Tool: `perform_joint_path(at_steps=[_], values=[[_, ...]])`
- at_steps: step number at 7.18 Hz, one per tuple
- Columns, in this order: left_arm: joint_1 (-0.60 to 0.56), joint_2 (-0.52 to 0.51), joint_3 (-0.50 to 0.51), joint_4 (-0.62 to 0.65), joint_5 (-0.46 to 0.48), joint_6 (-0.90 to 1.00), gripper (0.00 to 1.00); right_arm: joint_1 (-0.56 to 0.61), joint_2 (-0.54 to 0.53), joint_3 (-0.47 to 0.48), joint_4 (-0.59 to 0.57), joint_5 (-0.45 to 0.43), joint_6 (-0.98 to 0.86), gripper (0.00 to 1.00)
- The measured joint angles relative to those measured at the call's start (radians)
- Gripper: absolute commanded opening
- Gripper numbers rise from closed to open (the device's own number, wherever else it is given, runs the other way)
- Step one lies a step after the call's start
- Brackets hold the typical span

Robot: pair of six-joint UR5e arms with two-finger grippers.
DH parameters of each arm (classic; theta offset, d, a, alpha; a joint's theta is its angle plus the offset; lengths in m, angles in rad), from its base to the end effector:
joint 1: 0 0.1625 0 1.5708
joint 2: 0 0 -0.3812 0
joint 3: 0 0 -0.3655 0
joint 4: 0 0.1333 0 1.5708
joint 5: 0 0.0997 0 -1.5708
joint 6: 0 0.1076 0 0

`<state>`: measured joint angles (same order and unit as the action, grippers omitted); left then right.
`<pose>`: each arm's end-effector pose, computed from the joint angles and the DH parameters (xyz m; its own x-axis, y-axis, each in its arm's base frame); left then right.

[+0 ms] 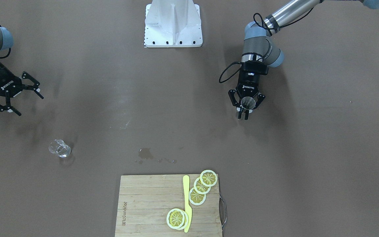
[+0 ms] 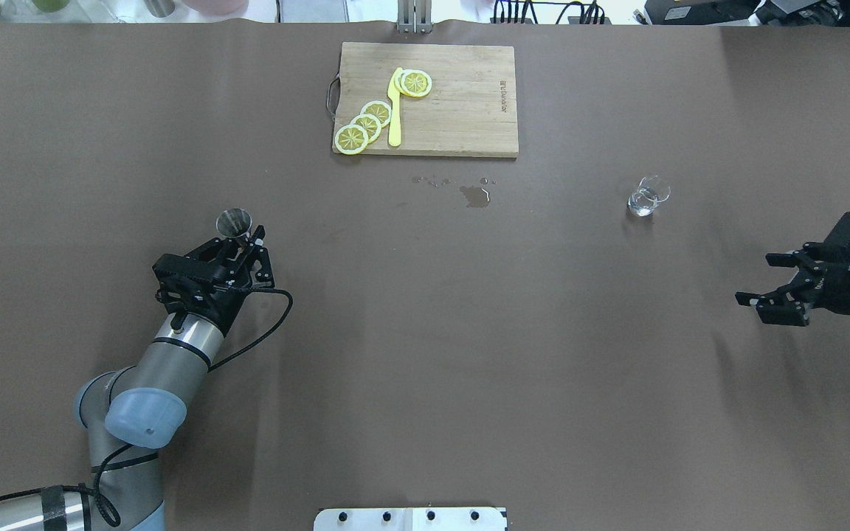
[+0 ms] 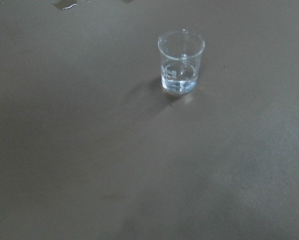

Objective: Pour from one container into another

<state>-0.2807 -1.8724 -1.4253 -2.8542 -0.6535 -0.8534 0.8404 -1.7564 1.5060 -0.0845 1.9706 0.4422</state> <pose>0.4700 -0.3631 0.3794 0.7027 0.2134 -0.6787 0.6141 0.2997 0.7301 -0.2055 -0.3665 0.5661 0.4923 -0.6982 0.5198 0.0095 0.6014 0.7989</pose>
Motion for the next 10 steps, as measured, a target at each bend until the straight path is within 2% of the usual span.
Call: perform_joint_path(at_steps=[3, 5, 6, 8, 10], values=[[0.002, -0.001, 0.0, 0.011, 0.001, 0.001, 0.0, 0.174, 0.076, -0.167, 0.079, 0.208, -0.099, 1.0], [0.006, -0.001, 0.0, 0.013, 0.0, 0.001, 0.0, 0.23, 0.112, -0.2, 0.081, 0.268, -0.109, 1.0], [0.007, -0.001, 0.0, 0.013, 0.001, 0.001, 0.0, 0.278, 0.117, -0.204, 0.067, 0.328, -0.113, 1.0], [0.008, -0.001, 0.0, 0.013, 0.001, 0.001, 0.1, 0.378, 0.114, -0.209, -0.014, 0.431, -0.116, 1.0], [0.009, -0.001, 0.0, 0.013, 0.001, 0.001, 0.2, 0.47, 0.11, -0.199, -0.197, 0.442, -0.118, 1.0]])
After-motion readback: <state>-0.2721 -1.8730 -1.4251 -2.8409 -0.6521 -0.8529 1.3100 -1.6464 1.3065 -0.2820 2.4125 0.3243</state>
